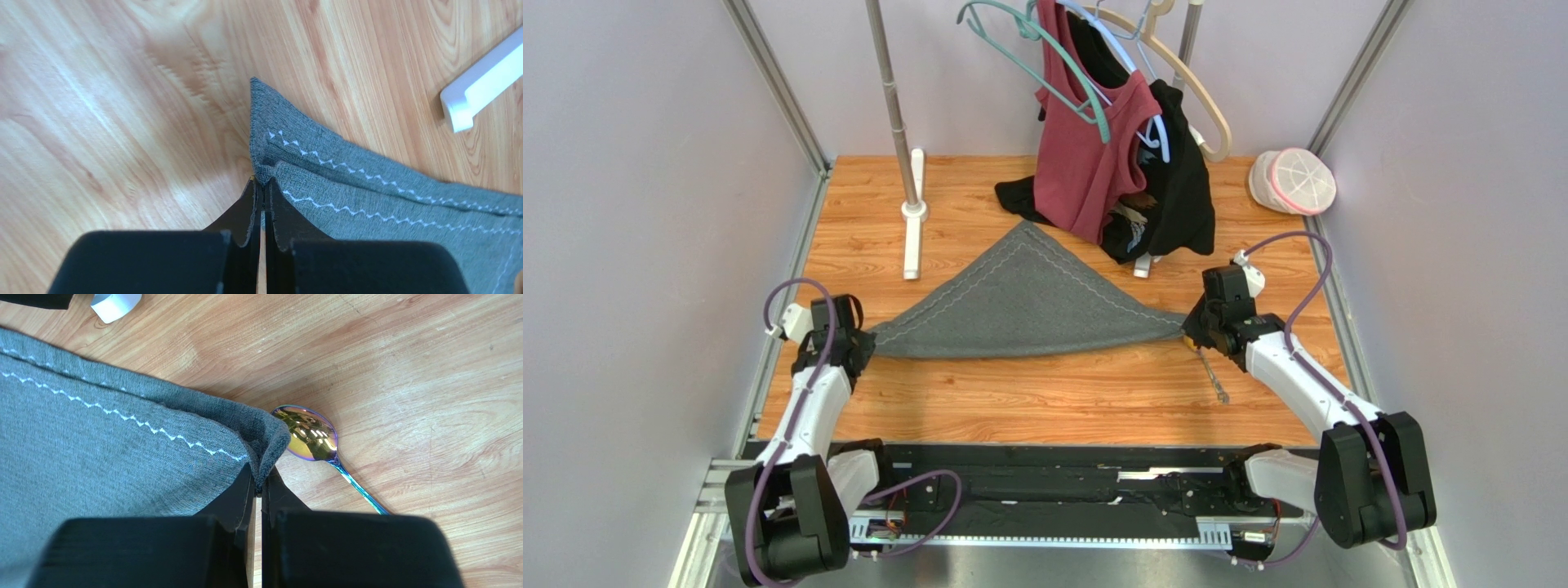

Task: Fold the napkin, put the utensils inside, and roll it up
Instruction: Fold the napkin

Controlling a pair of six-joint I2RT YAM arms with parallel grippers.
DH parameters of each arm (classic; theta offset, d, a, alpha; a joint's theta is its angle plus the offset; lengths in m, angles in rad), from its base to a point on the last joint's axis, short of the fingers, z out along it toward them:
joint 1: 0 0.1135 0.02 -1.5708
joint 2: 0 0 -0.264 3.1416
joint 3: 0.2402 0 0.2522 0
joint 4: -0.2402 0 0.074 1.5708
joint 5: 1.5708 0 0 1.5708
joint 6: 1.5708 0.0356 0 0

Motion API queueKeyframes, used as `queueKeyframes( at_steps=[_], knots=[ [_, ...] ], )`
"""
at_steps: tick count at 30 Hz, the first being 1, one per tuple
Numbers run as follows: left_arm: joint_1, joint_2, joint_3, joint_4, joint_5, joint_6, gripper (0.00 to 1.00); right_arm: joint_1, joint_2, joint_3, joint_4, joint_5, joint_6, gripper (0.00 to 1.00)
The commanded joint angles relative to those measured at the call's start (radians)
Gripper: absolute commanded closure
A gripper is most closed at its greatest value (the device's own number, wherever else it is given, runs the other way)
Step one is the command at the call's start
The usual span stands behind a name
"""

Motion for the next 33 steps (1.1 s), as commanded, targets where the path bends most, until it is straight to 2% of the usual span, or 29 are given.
queueKeyframes(
  at_steps=[1,7,9,11,12,13,14,15,17,21,23,24,25,27,28,30,33],
  knots=[
    [0.038,-0.037,0.006,-0.046,-0.063,0.018,1.0,-0.002,-0.01,-0.011,0.003,0.039,-0.022,1.0],
    [0.054,-0.021,0.014,-0.066,-0.062,0.007,1.0,-0.004,-0.022,-0.034,0.009,0.01,-0.017,1.0],
    [0.059,-0.034,0.01,-0.09,-0.065,-0.01,0.93,-0.002,-0.031,-0.042,0.004,-0.004,-0.014,1.0],
    [0.067,-0.072,0.002,-0.119,-0.065,-0.025,0.74,-0.002,-0.042,-0.054,0.0,-0.027,-0.011,0.97],
    [0.067,-0.09,0.0,-0.13,-0.066,-0.028,0.5,0.001,-0.053,-0.059,0.0,-0.033,-0.01,0.83],
    [0.068,-0.11,0.002,-0.144,-0.076,-0.033,0.37,0.002,-0.076,-0.062,-0.006,-0.04,-0.011,0.7],
    [0.067,-0.154,0.011,-0.177,-0.085,-0.039,0.26,0.01,-0.093,-0.06,-0.014,-0.035,-0.014,0.46],
    [0.067,-0.176,0.02,-0.197,-0.095,-0.038,0.13,0.033,-0.11,-0.054,-0.023,-0.024,-0.019,0.41],
    [0.067,-0.245,0.058,-0.26,-0.146,-0.031,0.06,0.068,-0.162,-0.036,-0.062,0.028,-0.035,0.36],
    [0.067,-0.322,0.118,-0.254,-0.181,0.08,0.03,0.163,-0.217,0.025,-0.062,0.04,-0.08,0.36],
    [0.064,-0.311,0.147,-0.202,-0.12,0.172,0.05,0.208,-0.203,0.045,0.004,0.023,-0.111,0.36],
    [0.056,-0.305,0.145,-0.167,-0.073,0.201,0.09,0.268,-0.185,0.058,0.032,0.026,-0.149,0.36],
    [0.047,-0.296,0.138,-0.086,0.035,0.244,0.12,0.298,-0.159,0.097,0.085,0.029,-0.166,0.36],
    [-0.023,-0.238,0.166,-0.044,0.113,0.272,0.15,0.376,-0.029,0.159,0.108,0.029,-0.193,0.37],
    [-0.05,-0.207,0.195,-0.052,0.124,0.321,0.14,0.398,0.029,0.246,0.113,0.026,-0.21,0.37],
    [-0.097,-0.088,0.325,-0.094,0.212,0.379,0.14,0.465,0.185,0.339,0.119,0.039,-0.223,0.4],
    [-0.111,0.04,0.508,-0.205,0.39,0.497,0.14,0.524,0.325,0.498,0.154,0.023,-0.256,0.43]
  ],
)
